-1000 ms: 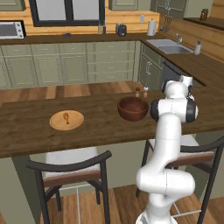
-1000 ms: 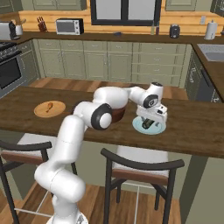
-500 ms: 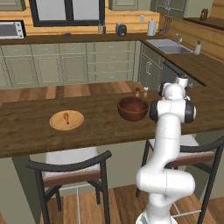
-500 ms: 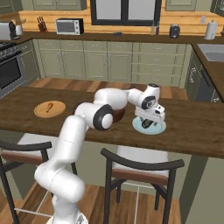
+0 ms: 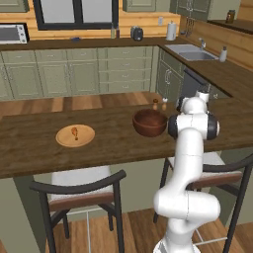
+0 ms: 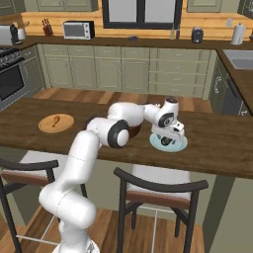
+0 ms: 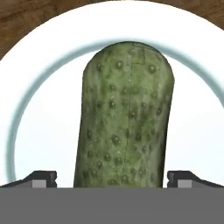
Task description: Pick the chicken drumstick and cucumber from their plates and place them in the bowl. Then put the bowl in the fridge.
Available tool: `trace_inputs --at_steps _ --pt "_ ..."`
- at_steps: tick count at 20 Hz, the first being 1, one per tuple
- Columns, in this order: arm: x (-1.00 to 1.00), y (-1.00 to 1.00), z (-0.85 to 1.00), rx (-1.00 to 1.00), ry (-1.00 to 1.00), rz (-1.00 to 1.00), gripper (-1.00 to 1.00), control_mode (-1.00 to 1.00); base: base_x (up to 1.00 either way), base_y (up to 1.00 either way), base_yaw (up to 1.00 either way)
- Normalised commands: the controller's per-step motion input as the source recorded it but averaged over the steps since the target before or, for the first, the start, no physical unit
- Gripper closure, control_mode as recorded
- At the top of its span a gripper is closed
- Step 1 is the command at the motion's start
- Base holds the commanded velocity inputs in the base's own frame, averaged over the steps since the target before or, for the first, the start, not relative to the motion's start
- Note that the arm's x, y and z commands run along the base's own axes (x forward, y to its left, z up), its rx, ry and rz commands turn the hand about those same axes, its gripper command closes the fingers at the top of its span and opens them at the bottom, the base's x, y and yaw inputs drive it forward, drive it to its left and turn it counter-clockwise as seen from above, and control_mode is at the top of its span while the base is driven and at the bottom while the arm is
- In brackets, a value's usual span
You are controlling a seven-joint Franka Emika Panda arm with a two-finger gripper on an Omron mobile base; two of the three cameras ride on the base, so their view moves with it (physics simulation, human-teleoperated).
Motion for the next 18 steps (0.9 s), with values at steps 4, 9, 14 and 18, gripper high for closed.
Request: trace_inputs --at_steps 4,9,14,18 --pt "-0.01 0.00 -0.20 0.00 0.00 0.00 1.00 -1.00 0.00 0.00 0.00" --pt "-0.32 0.17 0.19 0.00 -0.09 0.03 1.00 -1.00 0.00 0.00 0.00" --pt "-0.54 0.62 0.95 0.00 -0.10 0.10 1.00 -1.00 0.00 0.00 0.00" --pt "-0.76 0.83 0.96 0.00 -0.01 0.17 1.00 -1.00 0.00 0.00 0.00"
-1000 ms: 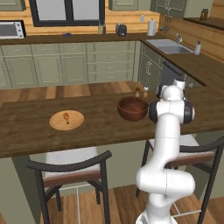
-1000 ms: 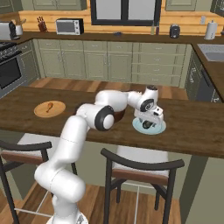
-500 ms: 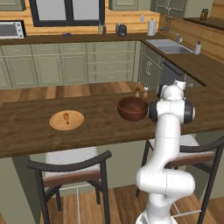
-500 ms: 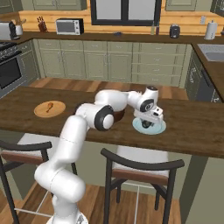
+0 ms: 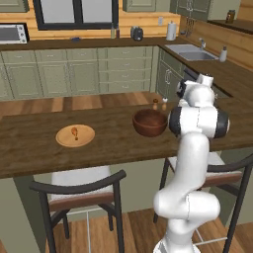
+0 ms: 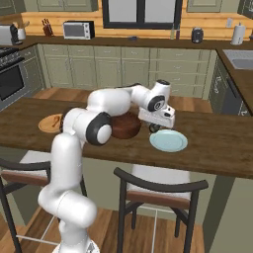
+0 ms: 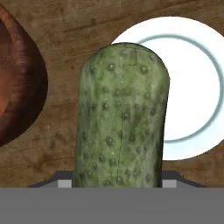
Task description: Pick the chicken drumstick and cucumber from their plates and place them in the bowl. Then put the bowl in the fridge.
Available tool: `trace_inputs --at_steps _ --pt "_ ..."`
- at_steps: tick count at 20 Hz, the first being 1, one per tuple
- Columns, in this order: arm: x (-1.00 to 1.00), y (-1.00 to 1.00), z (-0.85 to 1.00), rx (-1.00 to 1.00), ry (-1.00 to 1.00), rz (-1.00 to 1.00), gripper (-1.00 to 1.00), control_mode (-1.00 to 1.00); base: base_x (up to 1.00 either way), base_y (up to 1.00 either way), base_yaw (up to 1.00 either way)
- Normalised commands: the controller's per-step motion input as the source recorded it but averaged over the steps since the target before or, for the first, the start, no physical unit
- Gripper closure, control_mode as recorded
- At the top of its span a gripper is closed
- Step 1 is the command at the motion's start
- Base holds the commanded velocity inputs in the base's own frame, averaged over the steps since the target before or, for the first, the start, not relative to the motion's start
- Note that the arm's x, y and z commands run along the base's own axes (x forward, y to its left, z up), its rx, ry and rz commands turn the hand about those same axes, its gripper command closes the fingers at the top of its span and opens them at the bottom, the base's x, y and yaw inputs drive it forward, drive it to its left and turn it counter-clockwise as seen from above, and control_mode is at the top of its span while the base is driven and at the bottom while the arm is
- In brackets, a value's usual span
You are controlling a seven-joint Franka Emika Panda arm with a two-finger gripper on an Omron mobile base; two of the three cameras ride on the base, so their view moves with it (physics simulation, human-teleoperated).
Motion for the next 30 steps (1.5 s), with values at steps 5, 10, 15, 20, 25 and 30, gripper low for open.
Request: trace_inputs --at_steps 5,10,15,20,25,30 --pt "-0.54 0.97 0.88 0.00 -0.01 0.22 1.00 -1.00 0.00 0.00 0.00" --pt "-0.08 0.92 0.36 0.00 -0.01 0.18 1.00 -1.00 0.00 0.00 0.00" --pt "0.34 0.97 -0.12 0.00 -0.03 0.20 1.00 -1.00 0.00 0.00 0.00" --pt "0.79 0.25 -0.07 0.00 -0.02 0.16 1.00 -1.00 0.00 0.00 0.00" --pt "0.64 0.00 -0.09 0.00 0.05 0.14 1.00 -1.00 0.00 0.00 0.00" --pt "0.24 0.00 -0.48 -0.01 0.03 0.17 1.00 -1.00 0.00 0.00 0.00"
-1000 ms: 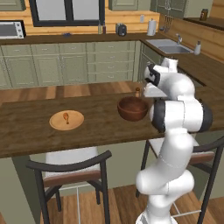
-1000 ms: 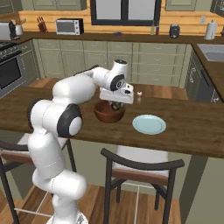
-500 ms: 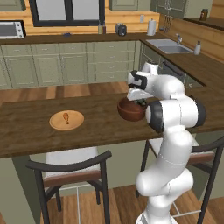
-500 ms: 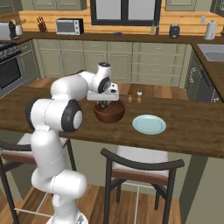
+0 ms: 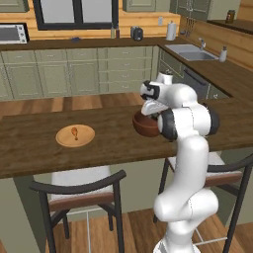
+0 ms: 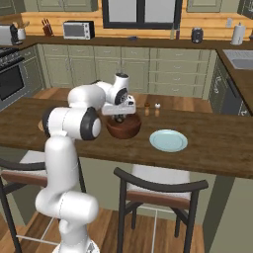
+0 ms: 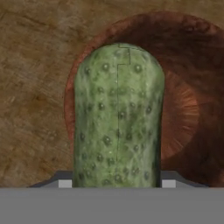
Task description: Pick the chicken drumstick and cucumber from their plates and place them in the bowl. Then put the bowl in the fridge.
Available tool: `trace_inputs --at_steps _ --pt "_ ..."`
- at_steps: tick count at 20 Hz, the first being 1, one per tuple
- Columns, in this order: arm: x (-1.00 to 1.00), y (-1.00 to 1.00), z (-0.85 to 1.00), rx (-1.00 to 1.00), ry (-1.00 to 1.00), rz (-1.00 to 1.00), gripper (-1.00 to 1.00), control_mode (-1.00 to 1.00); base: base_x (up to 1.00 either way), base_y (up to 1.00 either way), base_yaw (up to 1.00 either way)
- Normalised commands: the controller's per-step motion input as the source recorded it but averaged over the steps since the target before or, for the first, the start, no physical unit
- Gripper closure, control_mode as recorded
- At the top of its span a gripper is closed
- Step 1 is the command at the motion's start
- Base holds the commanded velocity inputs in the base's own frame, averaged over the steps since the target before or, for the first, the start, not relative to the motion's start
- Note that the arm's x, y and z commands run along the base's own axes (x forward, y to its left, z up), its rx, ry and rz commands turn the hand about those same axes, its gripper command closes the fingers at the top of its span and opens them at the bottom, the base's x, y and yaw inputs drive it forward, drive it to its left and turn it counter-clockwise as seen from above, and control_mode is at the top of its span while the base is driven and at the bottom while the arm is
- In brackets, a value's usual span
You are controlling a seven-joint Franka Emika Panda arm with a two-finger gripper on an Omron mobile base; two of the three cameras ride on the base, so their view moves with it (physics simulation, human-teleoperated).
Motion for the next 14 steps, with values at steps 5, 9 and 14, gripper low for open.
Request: trace_inputs --at_steps 5,9,14 --pt "0.00 0.00 -0.46 -0.01 0.01 0.14 1.00 -1.00 0.00 0.00 0.00" --pt "0.11 0.00 -0.13 0.00 0.00 0.10 1.00 -1.00 0.00 0.00 0.00" --pt "0.09 0.05 -0.14 -0.01 0.00 0.09 -1.00 -1.00 0.00 0.00 0.00"
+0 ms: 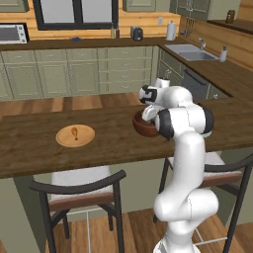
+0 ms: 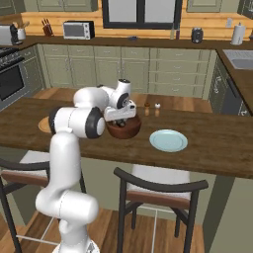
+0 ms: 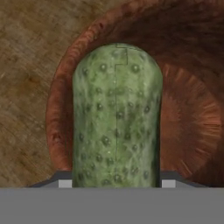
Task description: Pick the chicken drumstick and cucumber from their plates and place them in the bowl. Then put the bowl in the fridge.
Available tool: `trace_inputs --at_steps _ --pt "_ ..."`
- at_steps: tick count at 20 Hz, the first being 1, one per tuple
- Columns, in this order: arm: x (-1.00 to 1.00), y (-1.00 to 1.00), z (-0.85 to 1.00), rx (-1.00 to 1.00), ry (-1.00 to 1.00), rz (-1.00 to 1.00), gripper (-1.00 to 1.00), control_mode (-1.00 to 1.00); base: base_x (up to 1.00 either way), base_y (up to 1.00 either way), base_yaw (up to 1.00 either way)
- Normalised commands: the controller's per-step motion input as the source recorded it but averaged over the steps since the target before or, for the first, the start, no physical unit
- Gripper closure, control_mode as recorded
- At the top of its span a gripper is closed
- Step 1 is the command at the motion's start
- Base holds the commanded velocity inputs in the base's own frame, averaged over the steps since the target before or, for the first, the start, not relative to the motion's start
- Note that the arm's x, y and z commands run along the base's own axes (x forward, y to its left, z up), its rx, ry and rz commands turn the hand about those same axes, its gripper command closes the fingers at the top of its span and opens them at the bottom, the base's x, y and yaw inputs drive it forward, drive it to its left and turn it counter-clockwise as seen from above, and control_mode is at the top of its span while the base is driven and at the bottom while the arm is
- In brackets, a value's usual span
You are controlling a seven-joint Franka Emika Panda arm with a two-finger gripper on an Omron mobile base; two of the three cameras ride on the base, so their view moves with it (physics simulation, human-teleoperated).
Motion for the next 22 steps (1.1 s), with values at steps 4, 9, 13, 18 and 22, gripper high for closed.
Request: trace_inputs --at_steps 4,9,13,18,22 --pt "0.02 0.01 -0.37 -0.01 0.04 0.09 -1.00 -1.00 0.00 0.00 0.00" --pt "0.00 0.00 -0.08 0.00 0.01 0.09 -1.00 -1.00 0.00 0.00 0.00" --pt "0.02 0.00 0.15 0.00 0.04 0.07 -1.00 -1.00 0.00 0.00 0.00" --pt "-0.01 0.33 0.90 0.00 0.00 0.08 -1.00 -1.00 0.00 0.00 0.00" --pt "-0.55 0.71 1.00 -0.02 0.00 0.07 -1.00 -1.00 0.00 0.00 0.00"
